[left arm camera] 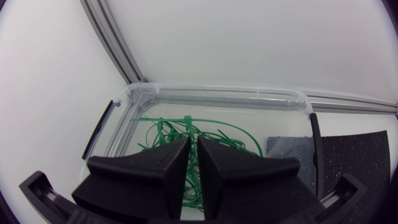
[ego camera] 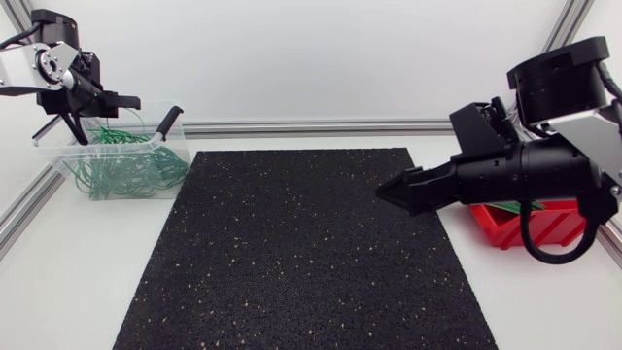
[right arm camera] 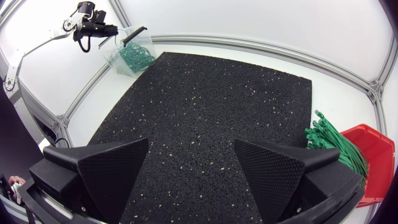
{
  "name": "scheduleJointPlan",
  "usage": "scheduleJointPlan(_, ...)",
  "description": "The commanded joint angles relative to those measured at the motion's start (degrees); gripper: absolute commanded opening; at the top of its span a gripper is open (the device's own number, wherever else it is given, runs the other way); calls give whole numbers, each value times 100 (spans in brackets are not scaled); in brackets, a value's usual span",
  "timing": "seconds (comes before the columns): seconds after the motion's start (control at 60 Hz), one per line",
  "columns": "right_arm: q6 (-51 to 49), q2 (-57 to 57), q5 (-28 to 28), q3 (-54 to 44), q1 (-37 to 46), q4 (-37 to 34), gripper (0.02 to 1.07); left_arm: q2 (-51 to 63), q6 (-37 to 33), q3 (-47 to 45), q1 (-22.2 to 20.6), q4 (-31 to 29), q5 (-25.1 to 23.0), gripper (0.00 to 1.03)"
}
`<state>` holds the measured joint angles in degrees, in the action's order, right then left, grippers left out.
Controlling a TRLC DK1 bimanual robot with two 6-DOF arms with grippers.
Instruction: Take a green cable tie from the red box, thread the tail through the head to close it, then place it in the transparent bin on the left.
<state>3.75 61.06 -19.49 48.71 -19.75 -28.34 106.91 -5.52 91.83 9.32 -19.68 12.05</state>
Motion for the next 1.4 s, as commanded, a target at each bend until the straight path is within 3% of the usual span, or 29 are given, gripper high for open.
scheduleJointPlan(0.0,-120,-112,50,-134,41,-93,103,-4,130,160,35,-132,60,72)
scheduleJointPlan(0.033,-164,-156,103,-134,68,-93,103,-109,148,63,26,-159,87,87)
scheduleJointPlan(0.083,-217,-191,200,-142,94,-93,103,-303,139,-148,-9,-124,87,100)
scheduleJointPlan(0.567,-893,-1263,718,-643,1280,-5,103,-2614,95,-2600,-71,632,78,99)
scheduleJointPlan(0.8,-1122,-2098,780,-1127,1931,136,103,-3774,-55,-3945,-71,1045,-186,99)
scheduleJointPlan(1.017,-1280,-3047,806,-1689,2326,285,103,-4996,-116,-5342,-378,1713,-195,99)
scheduleJointPlan(1.383,-1066,-4180,1121,-2674,2307,969,103,-7325,-107,-7091,-1011,2135,-239,99)
